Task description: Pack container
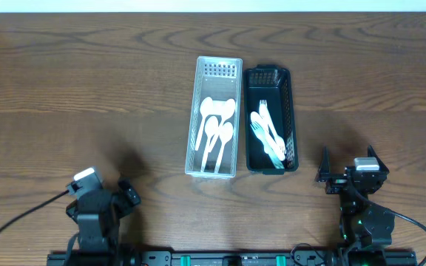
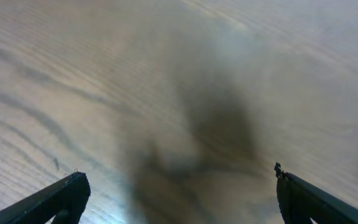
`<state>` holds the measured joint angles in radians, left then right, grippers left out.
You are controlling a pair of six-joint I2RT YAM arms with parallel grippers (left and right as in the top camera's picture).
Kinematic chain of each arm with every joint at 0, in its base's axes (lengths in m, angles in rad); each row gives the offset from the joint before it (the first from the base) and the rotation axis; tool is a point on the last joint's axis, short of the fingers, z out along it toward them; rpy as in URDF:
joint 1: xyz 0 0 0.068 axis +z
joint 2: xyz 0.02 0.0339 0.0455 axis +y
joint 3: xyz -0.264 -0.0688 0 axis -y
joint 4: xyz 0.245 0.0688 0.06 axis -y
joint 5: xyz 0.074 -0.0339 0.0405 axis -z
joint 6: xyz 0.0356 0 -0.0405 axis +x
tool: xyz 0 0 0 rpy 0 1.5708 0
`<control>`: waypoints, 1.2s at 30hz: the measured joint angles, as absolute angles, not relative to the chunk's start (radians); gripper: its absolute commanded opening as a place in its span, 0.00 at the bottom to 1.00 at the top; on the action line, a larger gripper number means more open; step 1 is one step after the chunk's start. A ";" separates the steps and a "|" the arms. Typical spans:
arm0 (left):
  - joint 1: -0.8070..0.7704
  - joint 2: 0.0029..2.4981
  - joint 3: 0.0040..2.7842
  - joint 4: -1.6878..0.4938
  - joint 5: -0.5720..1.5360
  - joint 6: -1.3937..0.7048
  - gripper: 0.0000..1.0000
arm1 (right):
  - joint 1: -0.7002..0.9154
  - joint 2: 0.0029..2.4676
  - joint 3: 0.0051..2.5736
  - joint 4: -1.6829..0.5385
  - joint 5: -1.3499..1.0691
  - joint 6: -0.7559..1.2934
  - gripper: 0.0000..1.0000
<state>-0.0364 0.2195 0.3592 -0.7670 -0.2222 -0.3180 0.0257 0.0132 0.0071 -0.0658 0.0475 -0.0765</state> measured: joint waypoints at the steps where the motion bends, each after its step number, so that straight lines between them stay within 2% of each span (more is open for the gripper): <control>1: -0.036 0.180 0.359 -0.765 -0.212 -0.318 0.98 | 0.026 0.013 0.007 -0.065 0.047 -0.076 0.99; 5: -0.036 0.044 0.341 -0.646 -0.180 -0.313 0.98 | 0.026 0.013 0.007 -0.066 0.047 -0.076 0.99; 12: -0.036 0.011 0.161 -0.166 -0.131 -0.260 0.98 | 0.026 0.013 0.007 -0.067 0.047 -0.076 0.99; 15: -0.036 0.010 0.071 -0.034 -0.125 -0.253 0.98 | 0.026 0.013 0.007 -0.067 0.047 -0.076 0.99; 36: -0.036 0.012 0.026 -0.025 -0.111 -0.235 0.98 | 0.026 0.013 0.007 -0.067 0.043 -0.076 0.99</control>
<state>-0.0364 0.0116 0.0257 -0.0254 -0.1108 -0.2352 0.0257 0.0128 0.0071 -0.0666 0.0433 -0.0765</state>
